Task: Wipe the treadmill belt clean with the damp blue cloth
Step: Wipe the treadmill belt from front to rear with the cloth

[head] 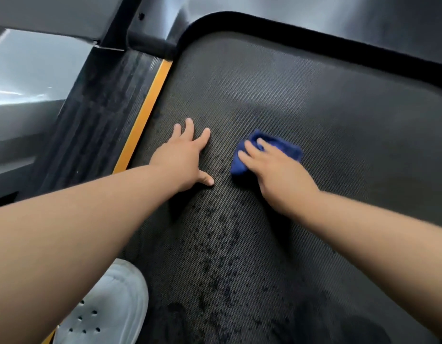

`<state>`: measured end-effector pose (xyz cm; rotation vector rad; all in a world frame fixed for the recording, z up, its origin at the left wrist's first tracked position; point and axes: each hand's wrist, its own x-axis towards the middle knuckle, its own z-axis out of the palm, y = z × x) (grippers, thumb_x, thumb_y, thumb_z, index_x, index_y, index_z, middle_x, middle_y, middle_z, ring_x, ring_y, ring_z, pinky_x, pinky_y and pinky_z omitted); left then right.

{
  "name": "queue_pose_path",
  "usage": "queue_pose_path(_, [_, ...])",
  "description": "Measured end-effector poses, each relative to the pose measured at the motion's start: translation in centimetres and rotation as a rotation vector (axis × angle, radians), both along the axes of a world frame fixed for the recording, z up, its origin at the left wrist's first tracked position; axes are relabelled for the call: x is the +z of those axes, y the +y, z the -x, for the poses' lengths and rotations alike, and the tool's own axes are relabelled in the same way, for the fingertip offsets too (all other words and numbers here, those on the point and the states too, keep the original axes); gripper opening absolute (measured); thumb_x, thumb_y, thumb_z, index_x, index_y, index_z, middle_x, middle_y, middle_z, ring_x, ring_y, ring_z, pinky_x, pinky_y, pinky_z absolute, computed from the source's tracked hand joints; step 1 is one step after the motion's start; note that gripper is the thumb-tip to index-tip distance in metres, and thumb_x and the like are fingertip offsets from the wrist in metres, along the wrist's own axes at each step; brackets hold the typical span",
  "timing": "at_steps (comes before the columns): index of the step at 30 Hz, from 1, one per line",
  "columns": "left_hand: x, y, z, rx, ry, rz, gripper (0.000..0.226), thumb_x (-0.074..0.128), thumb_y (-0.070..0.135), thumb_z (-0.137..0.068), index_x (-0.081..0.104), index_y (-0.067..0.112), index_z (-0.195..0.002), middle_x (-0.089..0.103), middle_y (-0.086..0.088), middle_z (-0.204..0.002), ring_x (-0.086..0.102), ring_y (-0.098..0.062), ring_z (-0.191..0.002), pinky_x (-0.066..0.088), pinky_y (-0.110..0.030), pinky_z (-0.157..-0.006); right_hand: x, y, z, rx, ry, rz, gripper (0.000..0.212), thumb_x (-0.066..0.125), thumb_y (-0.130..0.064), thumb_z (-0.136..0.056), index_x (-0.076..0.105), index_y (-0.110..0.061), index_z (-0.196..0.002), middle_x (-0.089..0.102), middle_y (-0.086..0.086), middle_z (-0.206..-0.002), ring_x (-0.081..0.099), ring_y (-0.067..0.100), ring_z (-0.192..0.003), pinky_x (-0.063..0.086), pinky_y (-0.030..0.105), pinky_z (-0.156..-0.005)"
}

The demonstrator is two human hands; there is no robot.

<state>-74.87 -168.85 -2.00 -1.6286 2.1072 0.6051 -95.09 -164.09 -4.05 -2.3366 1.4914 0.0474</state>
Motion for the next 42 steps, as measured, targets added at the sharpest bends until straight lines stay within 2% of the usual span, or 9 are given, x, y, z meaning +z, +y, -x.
queue_pose_path(3, [-0.2,-0.1,0.0,0.013,0.004,-0.002,0.116,0.074,0.06,-0.067,-0.002,0.032,-0.151,-0.017,-0.006,-0.158,-0.009,-0.03,-0.146,0.028,-0.052,-0.111,-0.3,0.9,0.9,-0.009,-0.063,-0.027,0.05,0.041,-0.003,-0.088,0.05,-0.013,-0.136,0.043,0.007,-0.147,0.039,0.036,-0.134,0.032,0.048,-0.111])
queue_pose_path(9, [-0.3,-0.2,0.1,0.014,0.002,-0.025,0.119,0.074,0.061,-0.066,-0.003,0.031,-0.151,-0.018,-0.007,-0.158,-0.01,-0.029,-0.146,0.027,-0.053,-0.112,0.4,-7.8,-3.3,-0.154,0.021,-0.043,0.053,0.042,-0.007,-0.093,0.036,-0.023,-0.144,0.024,0.0,-0.156,0.023,0.024,-0.141,0.028,0.037,-0.107])
queue_pose_path(12, [0.3,-0.1,0.1,0.059,0.047,-0.056,0.119,0.073,0.058,-0.069,-0.006,0.027,-0.151,-0.015,-0.008,-0.158,-0.009,-0.03,-0.146,0.02,-0.055,-0.114,2.1,-6.9,-2.9,-0.178,-0.164,-0.164,0.049,0.042,-0.019,-0.099,0.032,-0.027,-0.147,0.017,0.003,-0.159,0.017,0.023,-0.145,0.015,0.029,-0.114])
queue_pose_path(17, [0.7,-0.1,3.5,0.305,0.32,0.412,0.089,0.047,0.059,-0.08,0.005,0.027,-0.152,0.005,-0.001,-0.16,0.009,-0.02,-0.146,0.01,-0.051,-0.116,2.3,-2.8,3.1,-0.513,-0.418,0.144,0.044,0.042,-0.008,-0.094,0.051,-0.02,-0.136,0.037,0.005,-0.151,0.033,0.02,-0.139,0.017,0.018,-0.109])
queue_pose_path(22, [-2.3,0.3,8.1,-0.164,0.22,0.329,0.058,0.035,0.061,-0.092,0.024,0.044,-0.146,0.011,0.005,-0.159,0.002,-0.026,-0.146,0.008,-0.062,-0.112,-1.6,-1.5,5.3,-0.516,-0.217,0.145,0.047,0.034,-0.012,-0.09,0.05,-0.004,-0.133,0.037,0.016,-0.149,0.031,0.032,-0.139,0.019,0.032,-0.114])
queue_pose_path(27, [-4.1,0.7,0.2,-0.306,0.359,0.497,0.044,0.041,0.04,-0.094,0.06,0.018,-0.128,0.048,-0.013,-0.141,0.041,-0.04,-0.131,0.042,-0.057,-0.098,-1.4,-1.4,5.0,-0.51,-0.176,0.13,0.044,0.04,-0.006,-0.095,0.042,-0.008,-0.139,0.028,0.01,-0.154,0.02,0.026,-0.144,0.013,0.033,-0.118])
queue_pose_path(31, [-3.8,0.5,1.0,0.278,0.248,0.409,0.049,0.039,0.035,-0.098,0.04,0.017,-0.143,0.013,-0.018,-0.157,0.011,-0.035,-0.144,0.022,-0.048,-0.113,-1.6,-1.3,4.5,-0.529,-0.14,0.131,0.046,0.038,-0.007,-0.095,0.039,-0.009,-0.142,0.025,0.009,-0.156,0.018,0.026,-0.145,0.01,0.035,-0.119])
queue_pose_path(38, [-4.1,3.3,4.3,-0.49,0.38,0.377,0.052,0.038,0.037,-0.09,0.05,0.009,-0.133,0.048,-0.02,-0.139,0.047,-0.037,-0.127,0.044,-0.055,-0.097,-1.9,-1.4,5.3,-0.459,-0.109,0.111,0.047,0.039,-0.007,-0.095,0.038,-0.007,-0.142,0.025,0.014,-0.155,0.019,0.029,-0.144,0.012,0.038,-0.118])
queue_pose_path(42, [-3.5,-3.1,0.8,-0.024,0.224,0.387,0.056,0.037,0.035,-0.096,0.029,0.009,-0.145,0.022,-0.019,-0.154,0.023,-0.034,-0.141,0.028,-0.048,-0.111,-2.1,-1.3,4.9,-0.496,-0.115,0.136,0.047,0.037,-0.009,-0.096,0.037,-0.009,-0.143,0.024,0.012,-0.156,0.017,0.027,-0.145,0.01,0.036,-0.119])
